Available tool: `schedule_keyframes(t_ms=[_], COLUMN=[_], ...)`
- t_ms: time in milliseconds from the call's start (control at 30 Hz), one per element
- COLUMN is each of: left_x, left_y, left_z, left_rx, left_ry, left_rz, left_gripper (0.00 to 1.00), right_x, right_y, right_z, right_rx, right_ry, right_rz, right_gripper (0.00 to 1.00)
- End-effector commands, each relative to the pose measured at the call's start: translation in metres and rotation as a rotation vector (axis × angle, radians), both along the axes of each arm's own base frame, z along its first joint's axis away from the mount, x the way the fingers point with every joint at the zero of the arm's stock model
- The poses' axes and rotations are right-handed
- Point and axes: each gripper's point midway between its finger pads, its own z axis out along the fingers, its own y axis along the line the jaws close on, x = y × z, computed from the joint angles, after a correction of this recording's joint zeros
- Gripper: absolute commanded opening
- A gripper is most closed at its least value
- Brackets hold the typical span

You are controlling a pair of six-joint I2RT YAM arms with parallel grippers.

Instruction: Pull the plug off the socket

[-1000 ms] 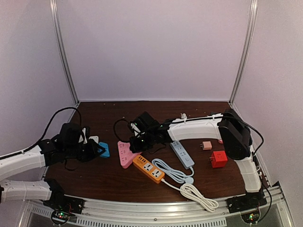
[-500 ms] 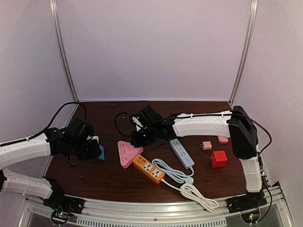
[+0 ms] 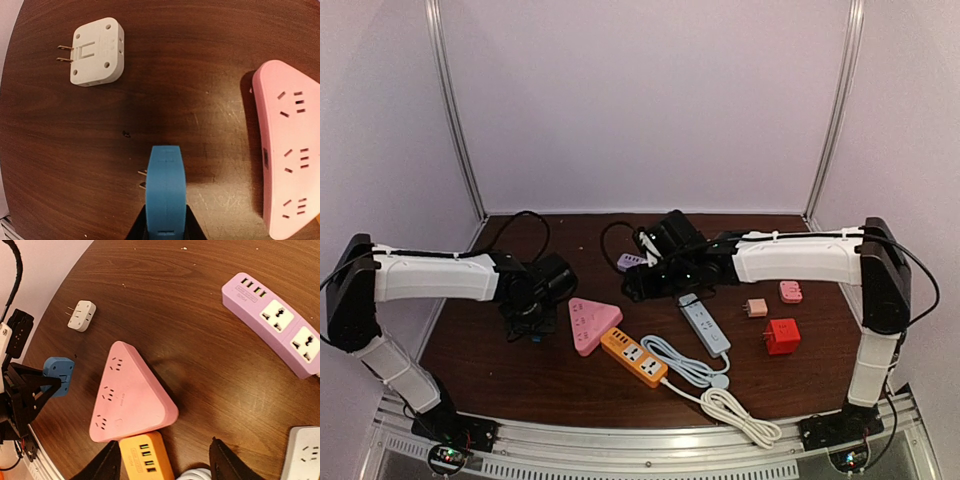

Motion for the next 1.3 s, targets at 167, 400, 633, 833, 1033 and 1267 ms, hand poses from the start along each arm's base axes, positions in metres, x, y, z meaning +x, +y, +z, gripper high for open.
schedule_keyframes(t_ms=[167, 400, 633, 833, 1033, 1267], left_x=[0.008, 0.016, 0.018, 0.021, 0.031, 0.047], left_y=[0.000, -0.011, -0.022, -0.033, -0.046, -0.057], left_z=[-0.012, -0.009, -0.001, 0.020, 0.050, 0.085], left_rx=[0.104, 0.084, 0.024, -0.069, -0.139, -0.244], left_ry=[0.011, -0.003, -0.027, -0.088, -0.185, -0.321], left_rz=[-0.029, -0.056, -0.082, -0.118, -0.185, -0.264], left_gripper=[0.19, 0.40, 0.52, 0.76, 0.98, 0.98], right_x=[0.015, 0.016, 0.016, 0.018, 0.023, 0.036], right_y=[-0.068, -0.100, -0.116, -0.128, -0.154, -0.220], right_z=[0.010, 0.013, 0.013, 0.016, 0.034, 0.052], right_rx=[-0.021, -0.038, -0.060, -0.078, -0.074, -0.097], right_ry=[-0.051, -0.065, -0.080, -0.109, -0.178, -0.263], right_rz=[-0.141, -0.195, -0.225, -0.256, -0.335, -0.503], right_gripper=[0.77, 0.88, 0.96, 1.00, 1.00, 1.00])
